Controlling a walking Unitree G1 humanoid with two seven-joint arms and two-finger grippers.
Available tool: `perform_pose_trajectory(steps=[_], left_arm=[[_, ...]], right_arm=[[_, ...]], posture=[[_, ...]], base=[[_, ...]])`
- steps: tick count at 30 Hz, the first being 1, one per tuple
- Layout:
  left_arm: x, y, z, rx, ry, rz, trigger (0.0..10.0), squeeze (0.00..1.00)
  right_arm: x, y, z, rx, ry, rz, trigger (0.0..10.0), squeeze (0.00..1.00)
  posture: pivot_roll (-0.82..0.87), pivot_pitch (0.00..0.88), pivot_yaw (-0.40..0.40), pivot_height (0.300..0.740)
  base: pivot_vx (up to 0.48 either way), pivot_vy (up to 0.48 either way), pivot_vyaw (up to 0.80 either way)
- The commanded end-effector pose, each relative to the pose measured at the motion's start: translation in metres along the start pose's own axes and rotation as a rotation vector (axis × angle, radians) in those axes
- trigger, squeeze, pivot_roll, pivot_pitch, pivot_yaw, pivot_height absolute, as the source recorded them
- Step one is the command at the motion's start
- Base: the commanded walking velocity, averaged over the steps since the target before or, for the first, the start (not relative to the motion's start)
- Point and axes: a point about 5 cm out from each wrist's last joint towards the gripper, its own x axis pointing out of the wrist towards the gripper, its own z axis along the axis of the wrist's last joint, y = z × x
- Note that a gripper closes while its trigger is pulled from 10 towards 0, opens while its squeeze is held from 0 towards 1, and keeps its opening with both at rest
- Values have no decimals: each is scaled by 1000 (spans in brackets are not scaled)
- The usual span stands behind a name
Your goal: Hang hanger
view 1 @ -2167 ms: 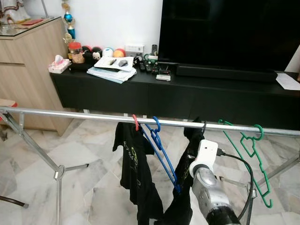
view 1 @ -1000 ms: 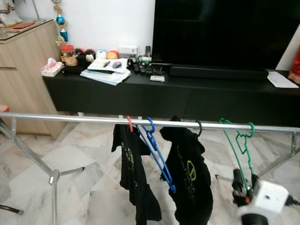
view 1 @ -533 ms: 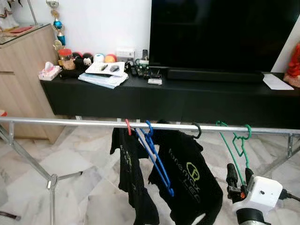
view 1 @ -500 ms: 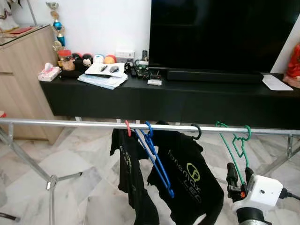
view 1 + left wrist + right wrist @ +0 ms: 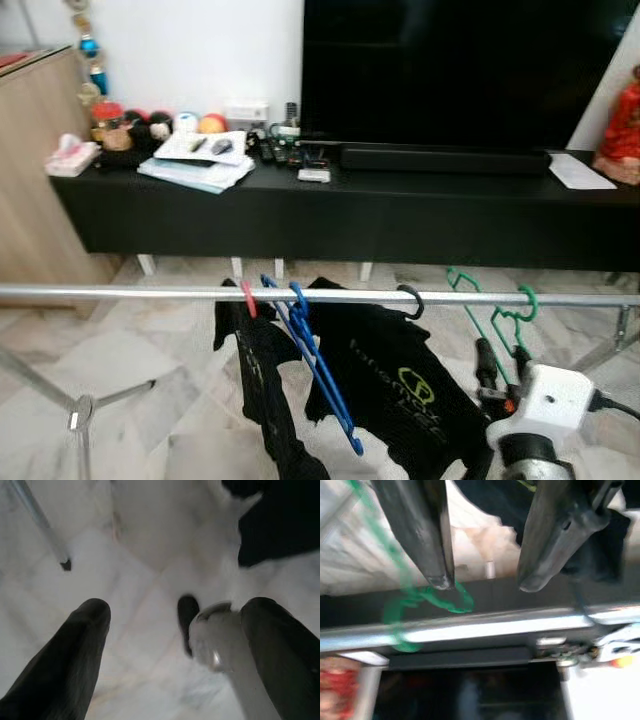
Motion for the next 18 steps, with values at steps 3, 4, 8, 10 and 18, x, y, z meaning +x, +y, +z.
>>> perform_pose_trajectory(steps=[3, 4, 8, 10, 18], left_arm=[[-5, 6, -18, -6, 54, 11, 10000, 0], [-5, 7, -18, -7, 54, 11, 10000, 0], [-6, 8, -19, -11, 53, 12, 10000, 0], [-6, 9, -19, -11, 52, 13, 10000, 0], [-7, 10, -21, -13, 55, 10, 10000, 0]], right_arm=[[-2, 2, 1, 0, 2, 9, 10000, 0], [-2, 1, 1, -2, 2, 8, 10000, 0], [-2, 1, 1, -7, 4, 10, 10000, 0], [-2, 1, 1, -8, 5, 12, 10000, 0], [-5, 7, -16, -91, 166, 201, 10000, 0]], posture=[[-143, 0, -13, 740], [-143, 0, -13, 740], [-144, 0, -16, 740], [-143, 0, -18, 740], [-151, 0, -19, 740]], base=[[0, 0, 0], [0, 0, 0], [0, 0, 0], [0, 0, 0], [0, 0, 0]])
